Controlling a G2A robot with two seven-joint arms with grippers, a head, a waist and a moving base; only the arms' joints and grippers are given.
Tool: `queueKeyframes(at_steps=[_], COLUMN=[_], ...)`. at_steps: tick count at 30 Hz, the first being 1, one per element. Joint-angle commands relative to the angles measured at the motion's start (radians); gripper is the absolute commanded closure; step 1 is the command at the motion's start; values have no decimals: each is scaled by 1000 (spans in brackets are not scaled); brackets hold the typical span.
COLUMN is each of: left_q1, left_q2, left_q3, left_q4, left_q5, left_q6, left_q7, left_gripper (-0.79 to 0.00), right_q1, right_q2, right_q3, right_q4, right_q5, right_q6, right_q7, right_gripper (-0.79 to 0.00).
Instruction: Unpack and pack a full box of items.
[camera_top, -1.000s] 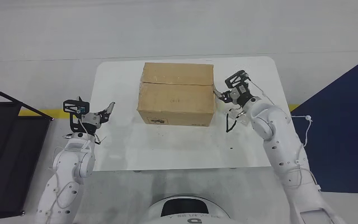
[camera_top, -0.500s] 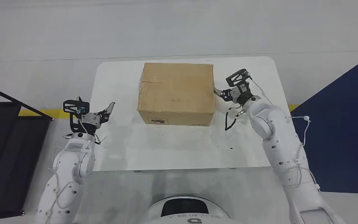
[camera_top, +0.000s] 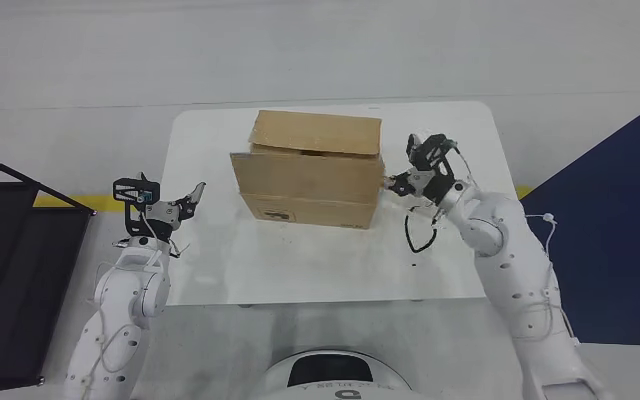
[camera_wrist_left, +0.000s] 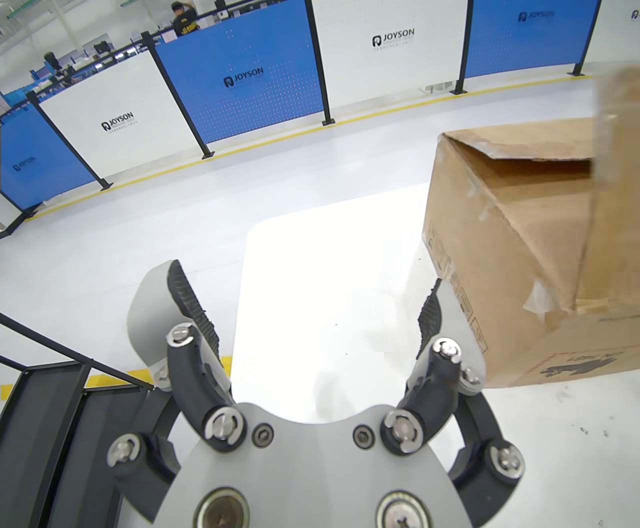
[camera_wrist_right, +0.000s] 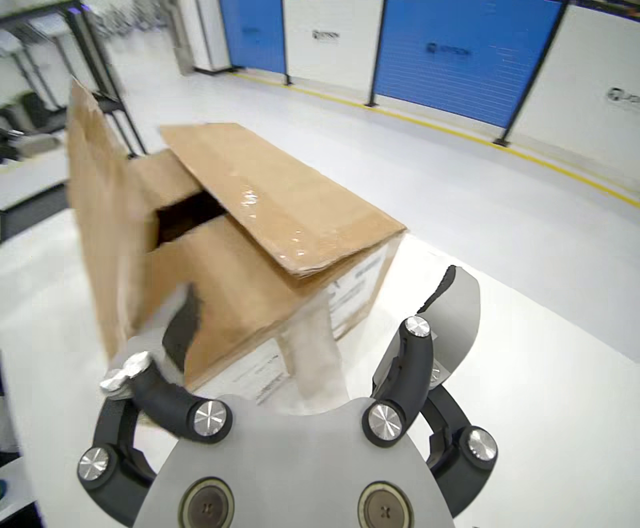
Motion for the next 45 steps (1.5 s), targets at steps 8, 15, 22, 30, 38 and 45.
queueKeyframes(at_steps=[8,15,22,30,38,45], left_q1=[0,0,-23,-171,-364,-372], left_q2=[0,0,1,10,0,-8], left_q3=[0,0,-17,-45,161,266], left_q4=[0,0,-47,-138,37,88], left_q5=[0,0,10,-85,22,100], left_q6=[0,0,0,-161,-206,-245], left_q7=[0,0,10,-205,-397,-361], left_gripper=[-785,-785,-785,-785,-785,-785], right_q1=[-92,-108,-193,-293,-351,-379], right_q2=[30,32,48,53,47,39], right_q3=[48,37,116,180,178,138], right_q4=[-41,-48,-117,-150,-223,-289], right_q5=[-93,-117,-111,-121,-160,-196], right_q6=[-142,-50,-85,2,156,276], right_q7=[100,121,49,-69,-149,-176], right_gripper=[-785,-785,-785,-785,-785,-785])
